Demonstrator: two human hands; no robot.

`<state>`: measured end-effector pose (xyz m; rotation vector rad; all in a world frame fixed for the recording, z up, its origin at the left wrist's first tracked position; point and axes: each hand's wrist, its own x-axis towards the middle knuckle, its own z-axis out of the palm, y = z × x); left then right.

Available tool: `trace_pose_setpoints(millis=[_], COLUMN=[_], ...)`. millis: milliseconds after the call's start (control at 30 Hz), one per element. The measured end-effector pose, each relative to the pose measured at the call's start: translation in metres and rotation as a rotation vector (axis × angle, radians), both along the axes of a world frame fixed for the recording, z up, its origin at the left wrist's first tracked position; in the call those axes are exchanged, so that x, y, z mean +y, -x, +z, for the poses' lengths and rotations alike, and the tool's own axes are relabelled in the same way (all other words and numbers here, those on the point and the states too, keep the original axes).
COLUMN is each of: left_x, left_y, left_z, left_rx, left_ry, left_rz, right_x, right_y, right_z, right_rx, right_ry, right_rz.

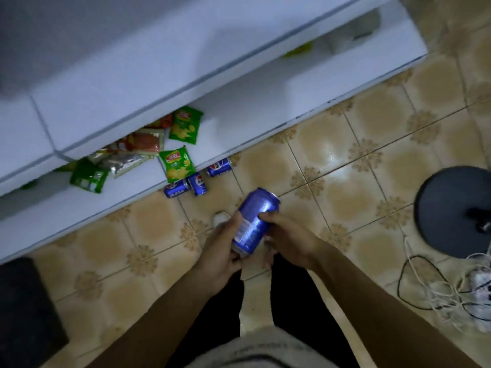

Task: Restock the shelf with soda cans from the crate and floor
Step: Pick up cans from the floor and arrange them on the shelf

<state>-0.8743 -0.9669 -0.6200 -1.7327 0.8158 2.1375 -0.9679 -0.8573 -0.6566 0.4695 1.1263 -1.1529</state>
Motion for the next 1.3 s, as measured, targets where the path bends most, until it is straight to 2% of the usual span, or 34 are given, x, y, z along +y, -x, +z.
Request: trace_pose_setpoints(millis=[67, 133, 200, 300, 367, 433, 500, 600, 667, 733, 767, 900, 1000, 1133, 1300], left_x=[-0.001, -0.006, -0.009, -0.005, 0.001, 0.007, 0.020, 0.041, 0.046, 0.047, 0.045, 0.035, 0.013, -0.035, -0.108], left_y=[-0.006, -0.015, -0.021, -0.021, -0.019, -0.019, -0.017, -0.009, -0.006, -0.009, -0.011, -0.020, -0.031, -0.050, -0.072], left_z=[0.049, 0.092, 0.125, 0.164, 0.186, 0.201, 0.218, 0.252, 0.264, 0.271, 0.275, 0.300, 0.320, 0.357, 0.400], left_rx=[0.090, 0.215, 0.310, 0.302, 0.283, 0.297, 0.345, 0.414, 0.466, 0.515, 0.534, 0.621, 0.723, 0.874, 1.074], left_ry=[0.468, 0.961, 1.366, 1.728, 1.852, 1.775, 1.540, 1.020, 0.597, 0.262, 0.170, 0.074, 0.122, 0.249, 0.345], left_rz=[-0.174, -0.435, -0.636, -0.788, -0.789, -0.690, -0.422, 0.148, 0.497, 0.715, 0.768, 0.872, 0.929, 0.944, 0.949], right_x=[-0.003, -0.006, -0.013, -0.021, -0.022, -0.020, -0.017, -0.018, -0.021, -0.027, -0.031, -0.057, -0.085, -0.127, -0.192], right_y=[0.009, 0.014, 0.014, 0.010, 0.010, 0.014, 0.021, 0.035, 0.045, 0.050, 0.051, 0.045, 0.030, 0.000, -0.036], right_z=[0.053, 0.102, 0.147, 0.194, 0.213, 0.227, 0.239, 0.262, 0.279, 0.298, 0.307, 0.346, 0.378, 0.419, 0.466], right_rx=[0.091, 0.129, 0.138, 0.125, 0.114, 0.143, 0.214, 0.390, 0.526, 0.651, 0.708, 0.888, 0.958, 1.046, 1.167], right_ry=[0.033, 0.076, 0.115, 0.216, 0.296, 0.343, 0.363, 0.406, 0.449, 0.502, 0.532, 0.650, 0.768, 0.933, 1.039], right_rz=[0.047, 0.006, -0.050, -0.170, -0.220, -0.200, -0.143, -0.016, 0.094, 0.221, 0.280, 0.502, 0.625, 0.590, 0.502])
